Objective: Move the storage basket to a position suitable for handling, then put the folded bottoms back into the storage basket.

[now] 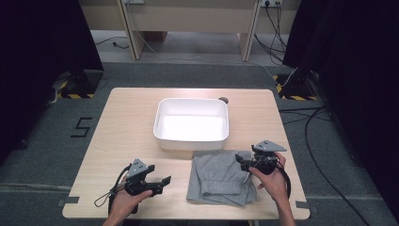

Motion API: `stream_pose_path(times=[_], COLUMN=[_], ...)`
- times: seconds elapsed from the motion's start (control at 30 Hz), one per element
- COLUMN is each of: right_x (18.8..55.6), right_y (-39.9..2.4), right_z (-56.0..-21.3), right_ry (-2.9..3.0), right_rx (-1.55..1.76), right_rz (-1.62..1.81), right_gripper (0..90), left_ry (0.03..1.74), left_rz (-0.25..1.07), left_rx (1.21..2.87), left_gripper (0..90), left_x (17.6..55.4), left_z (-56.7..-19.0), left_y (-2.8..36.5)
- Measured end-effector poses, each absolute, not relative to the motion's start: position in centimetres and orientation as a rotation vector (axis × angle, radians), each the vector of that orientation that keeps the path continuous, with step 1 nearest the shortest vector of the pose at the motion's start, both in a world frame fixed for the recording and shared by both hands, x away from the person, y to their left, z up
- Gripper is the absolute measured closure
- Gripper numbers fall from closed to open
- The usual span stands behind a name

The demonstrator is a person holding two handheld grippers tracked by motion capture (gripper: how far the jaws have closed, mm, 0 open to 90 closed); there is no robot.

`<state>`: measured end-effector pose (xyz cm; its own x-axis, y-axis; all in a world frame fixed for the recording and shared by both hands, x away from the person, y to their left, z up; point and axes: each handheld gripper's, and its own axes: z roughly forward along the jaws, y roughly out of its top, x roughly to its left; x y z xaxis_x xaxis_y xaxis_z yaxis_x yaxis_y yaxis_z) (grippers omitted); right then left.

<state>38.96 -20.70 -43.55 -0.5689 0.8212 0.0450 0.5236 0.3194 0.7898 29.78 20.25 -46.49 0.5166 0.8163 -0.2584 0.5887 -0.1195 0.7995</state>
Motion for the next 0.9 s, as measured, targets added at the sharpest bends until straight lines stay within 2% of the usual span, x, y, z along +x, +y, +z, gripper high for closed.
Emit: stream_pose_path(times=[0.27, 0.9], right_x=[38.5, 38.8], right_y=[-21.1, -21.8], right_z=[-44.3, -44.4], right_ry=[2.252, 2.242], right_rx=[1.208, 1.243], right_rz=[1.09, 1.085], right_gripper=[17.2, 18.3], left_ry=[1.143, 0.978], left_rz=[0.29, 0.307], left_rx=[1.885, 2.033], left_gripper=[16.3, 14.8], left_x=[28.0, 25.9], left_z=[-48.1, -49.8], left_y=[19.2, 14.7])
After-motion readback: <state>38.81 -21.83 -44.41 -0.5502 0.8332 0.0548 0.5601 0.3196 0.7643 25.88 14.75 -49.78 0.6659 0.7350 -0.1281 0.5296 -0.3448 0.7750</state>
